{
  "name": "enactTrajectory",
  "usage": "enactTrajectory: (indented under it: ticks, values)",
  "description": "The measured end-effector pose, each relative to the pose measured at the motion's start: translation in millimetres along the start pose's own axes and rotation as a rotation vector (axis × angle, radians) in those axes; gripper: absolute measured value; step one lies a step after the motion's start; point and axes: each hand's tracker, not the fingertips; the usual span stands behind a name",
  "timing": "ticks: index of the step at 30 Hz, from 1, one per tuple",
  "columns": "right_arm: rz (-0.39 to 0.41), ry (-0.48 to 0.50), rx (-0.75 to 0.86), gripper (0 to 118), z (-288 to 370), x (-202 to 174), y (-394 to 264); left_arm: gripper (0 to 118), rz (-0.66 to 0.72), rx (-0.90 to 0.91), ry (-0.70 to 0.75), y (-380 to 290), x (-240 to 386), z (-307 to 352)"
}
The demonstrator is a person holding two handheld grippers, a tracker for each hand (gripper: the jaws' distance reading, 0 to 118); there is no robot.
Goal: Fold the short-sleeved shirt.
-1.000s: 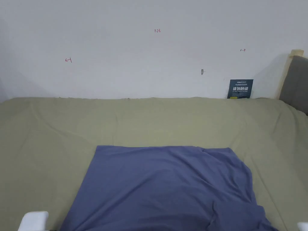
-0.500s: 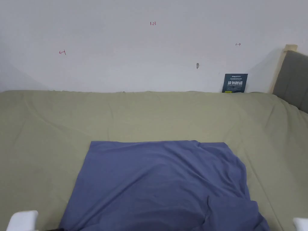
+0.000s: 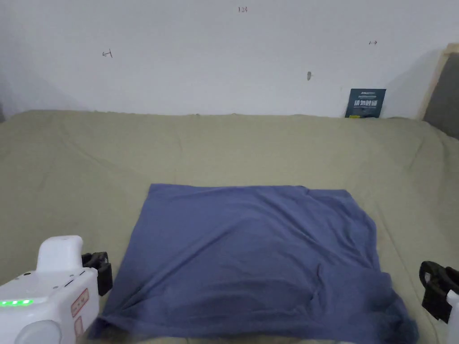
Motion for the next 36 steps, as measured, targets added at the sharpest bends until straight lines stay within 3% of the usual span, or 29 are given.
enactTrajectory:
  ticks: [1, 8, 16, 17, 18, 19, 20, 22, 26, 28, 30, 31, 32, 33, 36]
  values:
    - [0.032, -0.003, 0.01, 1, 6.3, -3.4, 0.2, 0, -0.013, 0.009, 0.001, 0.2, 0.4, 3.2]
    - [0.019, 0.008, -0.044, 1, 9.2, -4.2, -6.7, 0, 0.004, -0.03, 0.008, -7.6, -14.8, 6.8]
    - [-0.002, 0.02, -0.102, 1, 3.0, -2.4, -12.7, 0, 0.069, -0.22, -0.001, -33.6, -54.9, -17.6]
    - [0.003, 0.02, -0.107, 1, 5.2, -8.9, -10.9, 7, 0.076, -0.244, -0.013, -36.0, -57.7, -21.3]
    - [0.006, 0.019, -0.113, 1, 4.8, -10.6, -11.6, 38, 0.091, -0.272, -0.036, -38.8, -61.2, -27.1]
    - [0.009, 0.019, -0.121, 1, 4.2, -12.1, -12.4, 103, 0.121, -0.324, -0.044, -42.1, -62.5, -32.9]
    - [0.012, 0.022, -0.129, 1, 3.8, -12.9, -13.1, 118, 0.121, -0.356, -0.051, -44.4, -62.8, -37.0]
    - [0.011, 0.031, -0.152, 1, -2.0, -7.6, -14.9, 112, 0.122, -0.425, -0.117, -56.2, -62.6, -48.0]
    - [0.009, 0.042, -0.185, 1, -4.8, -9.9, -16.9, 111, 0.095, -0.442, -0.04, -60.8, -62.5, -70.9]
    - [0.01, 0.043, -0.209, 1, -8.0, -10.6, -18.0, 102, 0.096, -0.474, -0.038, -64.4, -58.3, -87.7]
    - [0.008, 0.051, -0.236, 1, -11.1, -9.8, -18.8, 77, 0.075, -0.49, -0.036, -66.2, -53.9, -93.6]
    - [0.011, 0.057, -0.251, 1, -12.8, -9.6, -19.4, 45, 0.06, -0.495, -0.039, -66.6, -51.2, -93.8]
    - [0.021, 0.057, -0.261, 1, -13.7, -9.8, -19.8, 22, 0.033, -0.495, -0.023, -66.6, -48.9, -93.0]
    - [0.031, 0.057, -0.268, 1, -15.0, -7.6, -20.2, 8, 0.027, -0.469, -0.04, -65.7, -47.9, -89.5]
    - [0.038, 0.06, -0.293, 1, -20.8, -1.8, -22.7, 3, 0.016, -0.475, -0.055, -61.8, -47.1, -86.6]
